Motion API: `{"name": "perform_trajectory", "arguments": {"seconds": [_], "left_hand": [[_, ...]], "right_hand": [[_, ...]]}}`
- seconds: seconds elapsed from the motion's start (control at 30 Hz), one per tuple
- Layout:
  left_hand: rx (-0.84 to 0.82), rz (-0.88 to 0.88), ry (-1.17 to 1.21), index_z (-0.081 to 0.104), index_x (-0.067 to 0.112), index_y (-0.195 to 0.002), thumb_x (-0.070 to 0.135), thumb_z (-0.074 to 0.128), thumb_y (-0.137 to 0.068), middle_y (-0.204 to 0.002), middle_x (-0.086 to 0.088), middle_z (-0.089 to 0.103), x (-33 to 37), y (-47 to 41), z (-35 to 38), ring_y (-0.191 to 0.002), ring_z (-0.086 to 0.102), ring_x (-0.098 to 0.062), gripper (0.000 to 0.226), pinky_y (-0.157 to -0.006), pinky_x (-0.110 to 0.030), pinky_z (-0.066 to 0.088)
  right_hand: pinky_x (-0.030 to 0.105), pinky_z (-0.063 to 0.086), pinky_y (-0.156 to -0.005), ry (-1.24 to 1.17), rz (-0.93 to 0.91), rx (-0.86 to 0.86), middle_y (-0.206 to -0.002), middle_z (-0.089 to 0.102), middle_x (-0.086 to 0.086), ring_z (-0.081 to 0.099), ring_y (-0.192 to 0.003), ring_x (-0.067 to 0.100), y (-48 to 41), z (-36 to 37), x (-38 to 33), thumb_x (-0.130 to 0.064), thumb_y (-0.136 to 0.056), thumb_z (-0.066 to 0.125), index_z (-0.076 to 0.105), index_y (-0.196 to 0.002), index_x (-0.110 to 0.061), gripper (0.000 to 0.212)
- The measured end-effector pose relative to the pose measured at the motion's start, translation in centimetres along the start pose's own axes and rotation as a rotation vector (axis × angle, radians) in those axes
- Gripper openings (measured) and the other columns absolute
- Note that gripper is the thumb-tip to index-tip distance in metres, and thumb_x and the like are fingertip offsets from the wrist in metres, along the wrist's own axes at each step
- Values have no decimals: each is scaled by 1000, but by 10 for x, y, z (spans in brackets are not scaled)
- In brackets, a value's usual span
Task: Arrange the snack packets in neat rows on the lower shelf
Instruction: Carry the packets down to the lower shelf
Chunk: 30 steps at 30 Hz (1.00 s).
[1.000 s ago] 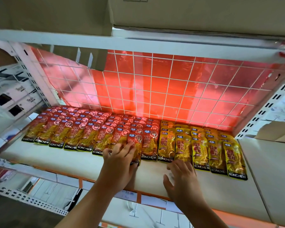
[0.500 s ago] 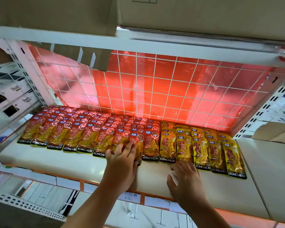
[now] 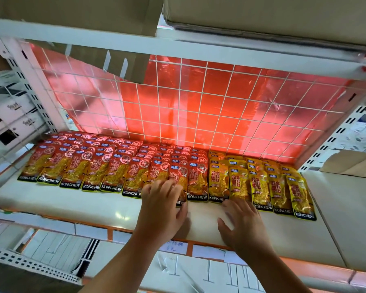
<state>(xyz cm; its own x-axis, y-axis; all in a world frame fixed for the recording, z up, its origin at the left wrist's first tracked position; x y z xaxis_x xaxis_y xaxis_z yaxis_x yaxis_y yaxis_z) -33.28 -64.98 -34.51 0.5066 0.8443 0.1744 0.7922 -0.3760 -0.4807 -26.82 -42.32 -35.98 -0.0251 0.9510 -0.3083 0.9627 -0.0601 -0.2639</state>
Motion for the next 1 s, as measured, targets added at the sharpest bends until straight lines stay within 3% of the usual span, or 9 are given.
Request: {"name": "perform_trajectory", "arguments": {"seconds": [0.2,0.33,0.57,0.63,0.77,0.87,1.0], "left_hand": [[26,32,21,65,22,-109,44,51,-90,-110,4,64,2,4,0,-105,58,-24,32,-90,-45,40],[2,44,4,65,23,-109,45,52,-91,-108,4,63,5,3,-2,-103,57,-24,32,-89,-44,39],[-2,91,91,64,24,-123,42,64,-87,-118,5,63,36,-18,-22,-115,59,-26,40,-93,-49,44],[64,115,149,65,21,-126,39,64,-88,-122,4,64,63,-45,-44,-117,59,-26,42,-94,-49,45],[166,164,242,63,19,-130,41,60,-86,-127,0,64,132,-109,-102,-118,59,-28,49,-94,-48,47],[255,273,363,65,13,-130,37,58,-81,-129,-4,66,201,-148,-151,-119,60,-30,55,-97,-46,49],[364,420,476,68,10,-125,32,56,-77,-125,-6,69,309,-191,-207,-117,60,-24,54,-103,-28,43]], "right_hand": [[37,55,-75,-1,-26,121,-98,61,0,58,-88,25,2,-5,-3,-35,-79,67,68,-101,-15,30],[37,54,-74,19,-12,129,-95,60,-1,57,-87,24,4,-8,-3,-39,-81,58,67,-98,-16,30],[41,55,-82,7,-5,42,-107,65,-1,61,-99,26,-8,-29,-16,-46,-81,52,67,-110,-21,41],[42,53,-85,-70,-30,107,-108,64,0,60,-100,28,-25,-67,-24,-39,-81,53,66,-110,-20,37],[37,50,-93,-241,-94,397,-114,66,2,61,-106,26,-54,-189,-35,-22,-79,60,67,-115,-16,38],[30,45,-95,-338,-133,535,-116,64,-2,58,-109,17,-57,-290,-33,-23,-81,57,66,-116,-18,37],[26,45,-86,-291,-160,639,-113,63,-4,61,-101,19,-38,-409,-2,-26,-81,61,65,-115,-21,35]]}}
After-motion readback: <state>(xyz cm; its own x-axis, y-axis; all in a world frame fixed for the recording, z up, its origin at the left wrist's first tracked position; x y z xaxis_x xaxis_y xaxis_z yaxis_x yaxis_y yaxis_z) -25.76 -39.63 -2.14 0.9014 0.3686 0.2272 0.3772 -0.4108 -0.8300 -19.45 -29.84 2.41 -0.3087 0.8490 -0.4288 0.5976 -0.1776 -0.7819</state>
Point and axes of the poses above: each hand's wrist, its own y-axis away from the middle knuckle, its own z-axis out of the palm, x = y × z, the point moved 5 cm from there along -y, towards the middle knuckle
